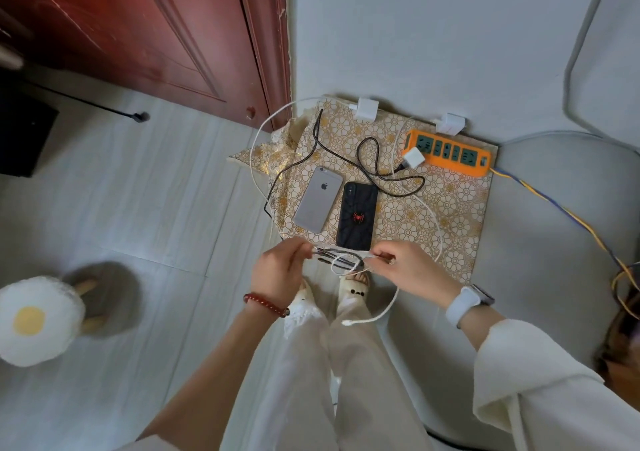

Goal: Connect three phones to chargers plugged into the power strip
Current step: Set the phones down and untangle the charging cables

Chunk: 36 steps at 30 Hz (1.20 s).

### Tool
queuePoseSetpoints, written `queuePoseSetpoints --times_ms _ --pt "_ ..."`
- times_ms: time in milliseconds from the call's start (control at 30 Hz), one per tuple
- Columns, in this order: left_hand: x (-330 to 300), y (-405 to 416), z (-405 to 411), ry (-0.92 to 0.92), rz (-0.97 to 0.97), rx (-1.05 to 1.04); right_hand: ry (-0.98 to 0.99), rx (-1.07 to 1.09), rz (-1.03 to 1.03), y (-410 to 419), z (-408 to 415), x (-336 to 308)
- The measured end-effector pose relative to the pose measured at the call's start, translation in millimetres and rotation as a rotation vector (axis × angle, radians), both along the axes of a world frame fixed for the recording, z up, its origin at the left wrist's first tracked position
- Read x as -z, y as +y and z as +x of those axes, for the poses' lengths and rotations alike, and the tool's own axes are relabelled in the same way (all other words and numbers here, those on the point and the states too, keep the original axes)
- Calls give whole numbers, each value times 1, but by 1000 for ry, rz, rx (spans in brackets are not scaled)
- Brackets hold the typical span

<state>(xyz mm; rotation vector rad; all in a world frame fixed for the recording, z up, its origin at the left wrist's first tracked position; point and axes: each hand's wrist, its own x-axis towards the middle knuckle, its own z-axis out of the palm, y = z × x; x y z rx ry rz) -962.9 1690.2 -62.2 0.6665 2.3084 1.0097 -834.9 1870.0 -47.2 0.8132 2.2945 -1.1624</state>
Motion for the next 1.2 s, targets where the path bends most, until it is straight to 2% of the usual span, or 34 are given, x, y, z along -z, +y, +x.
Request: queuePoseSetpoints --times_ms 200,300,367,433,500,633,767,833,900,1000,1067,1133,1200 --pt "7 -35 -25 7 -130 -544 -255 -138 30 20 19 6" --pt "15 -47 -34 3 -199 -625 -305 -142 -2 30 26 3" --pt "19 -46 -33 -44 -234 -631 -230 -46 -93 32 24 -3" --pt "22 -41 -29 -109 -256 -561 -113 44 -147 29 18 -10" --pt "19 -31 -24 -140 -228 -345 -42 52 -155 25 9 -15" --pt "0 -5 -9 -225 3 124 -12 -11 -138 11 -3 -16" --pt "-8 16 0 -270 -3 324 -14 -1 -46 -1 6 -7" --pt "-6 23 8 -284 -77 406 -13 67 -65 -5 11 -4" --pt "-2 28 17 -405 -154 437 37 245 -164 -8 13 -6" --pt "3 31 20 -807 -214 373 135 633 -359 -4 13 -10" --pt "8 29 21 -1022 -245 337 105 868 -539 1 14 -13" --pt "10 28 25 -1025 -259 365 58 932 -680 6 17 -13" --pt "14 28 28 -907 -218 334 -2 846 -676 6 21 -13"
